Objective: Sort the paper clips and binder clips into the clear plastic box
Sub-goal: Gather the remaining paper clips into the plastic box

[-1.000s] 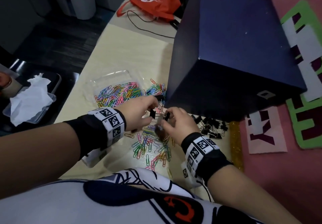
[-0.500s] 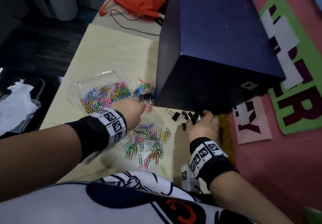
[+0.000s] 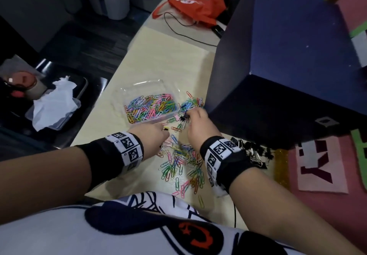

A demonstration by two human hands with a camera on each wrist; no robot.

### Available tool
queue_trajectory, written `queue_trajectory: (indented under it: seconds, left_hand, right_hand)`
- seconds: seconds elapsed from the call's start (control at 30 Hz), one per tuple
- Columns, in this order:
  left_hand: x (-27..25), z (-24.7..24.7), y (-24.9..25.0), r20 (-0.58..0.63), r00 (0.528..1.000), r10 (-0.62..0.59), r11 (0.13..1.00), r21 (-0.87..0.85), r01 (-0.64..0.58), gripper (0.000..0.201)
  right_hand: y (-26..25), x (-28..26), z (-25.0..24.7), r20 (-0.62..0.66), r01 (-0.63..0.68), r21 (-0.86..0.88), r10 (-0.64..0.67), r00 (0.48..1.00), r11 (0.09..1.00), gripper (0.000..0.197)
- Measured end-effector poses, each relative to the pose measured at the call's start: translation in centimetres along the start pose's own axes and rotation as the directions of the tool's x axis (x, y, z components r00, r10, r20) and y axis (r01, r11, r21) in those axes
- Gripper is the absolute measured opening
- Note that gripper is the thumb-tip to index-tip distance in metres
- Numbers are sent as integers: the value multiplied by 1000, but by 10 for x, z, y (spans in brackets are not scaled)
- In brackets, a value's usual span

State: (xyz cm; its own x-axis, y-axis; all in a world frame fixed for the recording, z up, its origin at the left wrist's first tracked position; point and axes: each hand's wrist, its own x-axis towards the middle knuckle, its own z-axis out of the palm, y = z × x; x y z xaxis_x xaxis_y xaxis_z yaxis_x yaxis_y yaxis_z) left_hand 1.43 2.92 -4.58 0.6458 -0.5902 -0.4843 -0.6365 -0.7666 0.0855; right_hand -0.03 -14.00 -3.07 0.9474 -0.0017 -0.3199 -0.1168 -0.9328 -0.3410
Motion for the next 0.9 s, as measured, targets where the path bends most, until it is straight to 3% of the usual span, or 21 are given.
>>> queue_trajectory:
  seconds: [0.07, 0.13, 0.27, 0.37, 0.57, 0.7, 0.9]
  left_hand:
    - [-1, 0, -2, -27, 1000, 0, 1000, -26, -1, 31]
    - [-3, -1, -4, -68, 998, 2, 999, -44, -5, 31]
    - [-4, -1, -9, -124, 992, 18, 998, -53, -25, 31]
    - [-3, -2, -11, -163, 986, 25, 997, -66, -36, 33]
    - [0, -6, -7, -234, 972, 17, 991, -123, -47, 32]
    - [8, -13, -2, -240, 970, 42, 990, -119, -72, 36]
    - [25, -28, 24, -247, 967, 69, 978, -175, -114, 34]
  right_hand:
    - [-7, 7, 1, 87, -130, -5, 130, 988, 991, 64]
    - [-8, 12, 5, 116, -172, -53, 177, 977, 984, 67]
    - [1, 8, 18, 48, -65, -229, 78, 996, 971, 50]
    - [8, 2, 22, 31, -55, -266, 66, 997, 962, 39]
    - [16, -13, 20, -83, -75, -186, 60, 995, 980, 36]
    - [25, -27, 12, -134, -164, -78, 153, 979, 983, 37]
    - [52, -45, 3, -80, -347, 101, 355, 931, 932, 39]
